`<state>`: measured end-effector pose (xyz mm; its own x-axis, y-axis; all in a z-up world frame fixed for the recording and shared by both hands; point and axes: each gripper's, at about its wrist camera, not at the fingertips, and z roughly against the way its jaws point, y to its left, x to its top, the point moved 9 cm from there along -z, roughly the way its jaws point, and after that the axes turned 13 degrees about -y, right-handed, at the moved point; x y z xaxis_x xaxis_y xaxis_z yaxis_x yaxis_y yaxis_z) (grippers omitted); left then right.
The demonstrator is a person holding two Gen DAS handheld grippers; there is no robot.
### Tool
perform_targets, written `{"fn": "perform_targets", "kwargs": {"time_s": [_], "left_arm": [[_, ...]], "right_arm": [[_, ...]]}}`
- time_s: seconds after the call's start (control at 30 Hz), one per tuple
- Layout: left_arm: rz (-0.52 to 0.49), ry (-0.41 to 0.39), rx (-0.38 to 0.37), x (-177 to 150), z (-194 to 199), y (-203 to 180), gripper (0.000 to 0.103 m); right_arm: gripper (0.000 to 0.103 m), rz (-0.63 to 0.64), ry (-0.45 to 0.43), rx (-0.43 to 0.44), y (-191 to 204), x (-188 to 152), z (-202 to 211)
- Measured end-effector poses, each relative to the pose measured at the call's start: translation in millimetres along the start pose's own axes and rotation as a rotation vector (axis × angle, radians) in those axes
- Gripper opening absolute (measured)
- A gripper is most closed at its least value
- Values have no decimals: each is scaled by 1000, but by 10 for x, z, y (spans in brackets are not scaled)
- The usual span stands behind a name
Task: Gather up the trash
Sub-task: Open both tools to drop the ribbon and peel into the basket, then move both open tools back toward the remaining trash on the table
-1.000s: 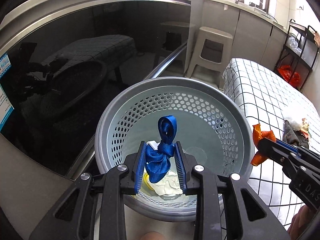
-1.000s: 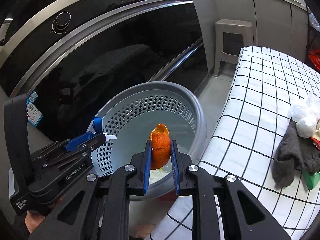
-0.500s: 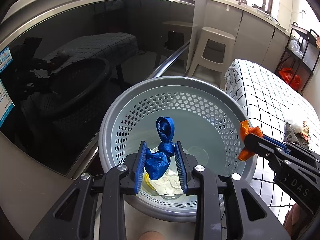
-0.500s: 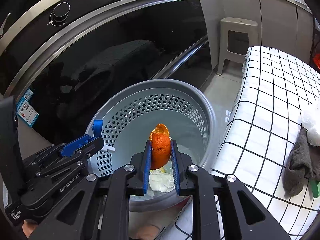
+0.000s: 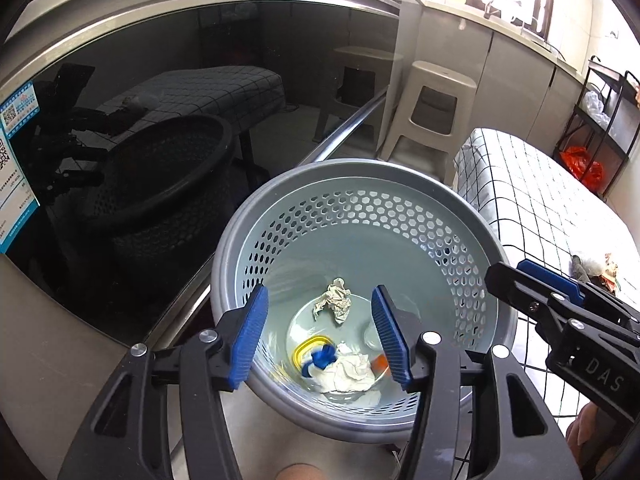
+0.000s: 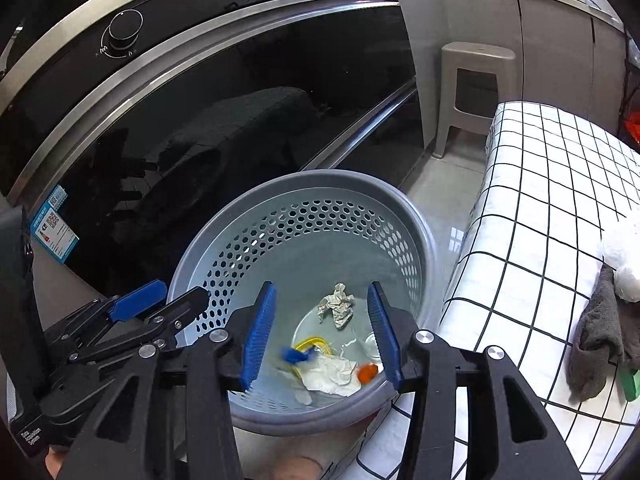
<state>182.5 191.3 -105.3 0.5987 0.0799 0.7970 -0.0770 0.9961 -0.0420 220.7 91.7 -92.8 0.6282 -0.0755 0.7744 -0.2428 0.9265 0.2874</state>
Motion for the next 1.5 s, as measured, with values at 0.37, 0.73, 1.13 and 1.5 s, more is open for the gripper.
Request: {"fn": "perform_targets", "kwargs": {"time_s": [0.37,0.73,1.13,1.5], "left_arm": [[2,-8,-2,15,27,-16,58],[-30,-25,-30,19,111,-232,61],[-78,-39,-71,-6,204,-536,64],[-146,-63,-128,-38,317,-1045,69]], "right_arm": [[46,-7,-2,-10,-34,-21,56],[46,-40,-31,-45,-207,-40,296],[46,-47,-57,-110,-503,-92,660],[46,-64,-102,-194,-924,-107,1148]]}}
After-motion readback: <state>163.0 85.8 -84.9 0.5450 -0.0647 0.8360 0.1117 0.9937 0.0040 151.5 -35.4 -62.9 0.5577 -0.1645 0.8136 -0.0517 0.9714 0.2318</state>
